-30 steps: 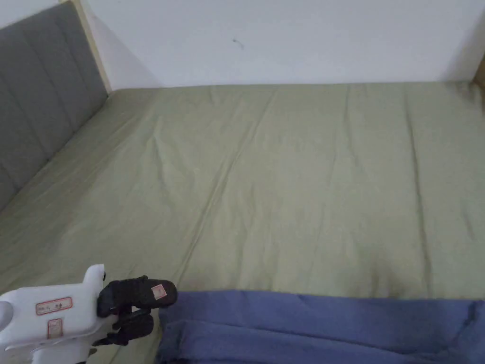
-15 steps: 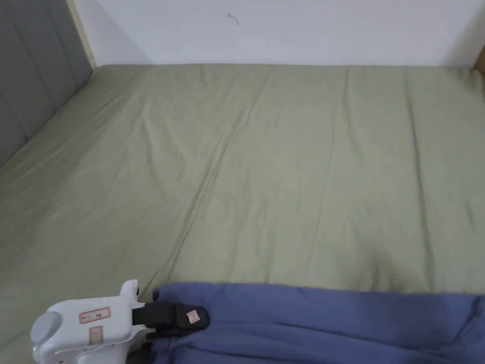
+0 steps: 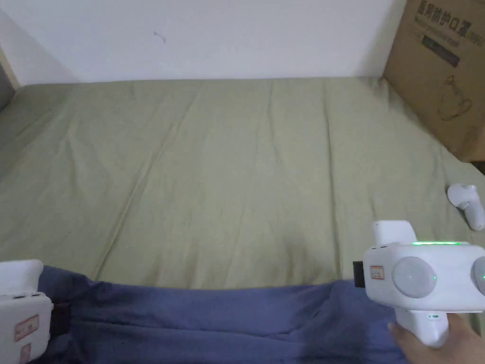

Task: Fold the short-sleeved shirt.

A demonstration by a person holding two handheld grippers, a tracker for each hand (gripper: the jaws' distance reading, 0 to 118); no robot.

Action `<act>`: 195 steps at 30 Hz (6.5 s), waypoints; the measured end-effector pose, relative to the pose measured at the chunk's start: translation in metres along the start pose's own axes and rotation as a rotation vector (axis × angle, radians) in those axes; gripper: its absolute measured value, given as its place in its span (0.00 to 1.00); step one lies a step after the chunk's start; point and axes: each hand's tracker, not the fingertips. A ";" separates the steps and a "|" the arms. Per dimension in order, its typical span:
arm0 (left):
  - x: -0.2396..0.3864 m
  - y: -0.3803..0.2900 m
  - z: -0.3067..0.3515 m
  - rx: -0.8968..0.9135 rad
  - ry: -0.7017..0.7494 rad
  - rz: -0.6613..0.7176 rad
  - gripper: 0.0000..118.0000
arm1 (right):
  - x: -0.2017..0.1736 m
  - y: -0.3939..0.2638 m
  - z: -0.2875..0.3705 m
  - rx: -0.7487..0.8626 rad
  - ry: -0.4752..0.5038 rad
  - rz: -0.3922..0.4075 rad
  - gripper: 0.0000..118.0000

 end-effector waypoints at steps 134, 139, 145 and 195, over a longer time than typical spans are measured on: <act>0.257 0.022 -0.035 -0.209 -0.993 0.019 0.01 | 0.096 -0.041 0.049 0.016 0.193 -0.174 0.00; 0.154 0.034 0.005 0.005 -0.885 0.119 0.01 | 0.098 -0.031 0.063 0.073 0.255 -0.187 0.00; 0.062 0.007 0.003 0.023 -0.734 0.240 0.01 | 0.038 -0.029 0.036 -0.029 0.644 -0.150 0.00; -0.120 0.033 -0.057 -0.120 -0.543 0.175 0.22 | 0.035 -0.034 0.033 -0.076 0.879 -0.276 0.00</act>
